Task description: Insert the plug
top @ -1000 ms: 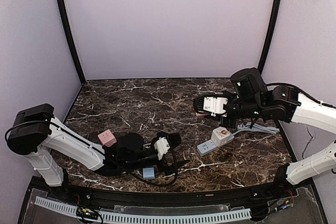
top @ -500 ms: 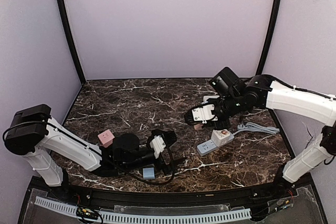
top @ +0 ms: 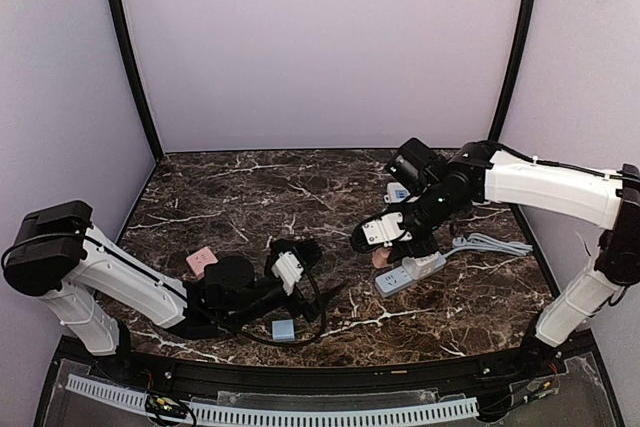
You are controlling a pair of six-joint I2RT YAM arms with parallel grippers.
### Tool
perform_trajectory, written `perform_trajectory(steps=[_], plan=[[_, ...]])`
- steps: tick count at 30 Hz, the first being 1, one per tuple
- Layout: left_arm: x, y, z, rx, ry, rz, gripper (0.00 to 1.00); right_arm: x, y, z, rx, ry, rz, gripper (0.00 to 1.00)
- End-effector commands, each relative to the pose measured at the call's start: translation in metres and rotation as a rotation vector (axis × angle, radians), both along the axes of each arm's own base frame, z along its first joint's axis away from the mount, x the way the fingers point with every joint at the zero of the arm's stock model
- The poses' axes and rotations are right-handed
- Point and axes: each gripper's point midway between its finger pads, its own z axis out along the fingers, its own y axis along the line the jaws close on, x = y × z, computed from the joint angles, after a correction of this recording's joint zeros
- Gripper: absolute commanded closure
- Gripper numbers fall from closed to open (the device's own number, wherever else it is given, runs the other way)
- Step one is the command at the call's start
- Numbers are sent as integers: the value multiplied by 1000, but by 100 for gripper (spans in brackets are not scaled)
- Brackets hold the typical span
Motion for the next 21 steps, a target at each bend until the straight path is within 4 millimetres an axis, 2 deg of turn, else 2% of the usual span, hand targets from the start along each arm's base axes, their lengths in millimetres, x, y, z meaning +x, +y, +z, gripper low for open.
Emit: perform_trajectory(steps=[1,13,21], plan=[[0,8,17,-56,-22,28,1,-8,-2,-13,-26,61,40,100],[-1,10,18,-66,-31,23,1,-5,-13,-35,-95,78,30,100],[-1,11,18,-66,-35,22,1,6,-18,-47,-112,77,6,100]])
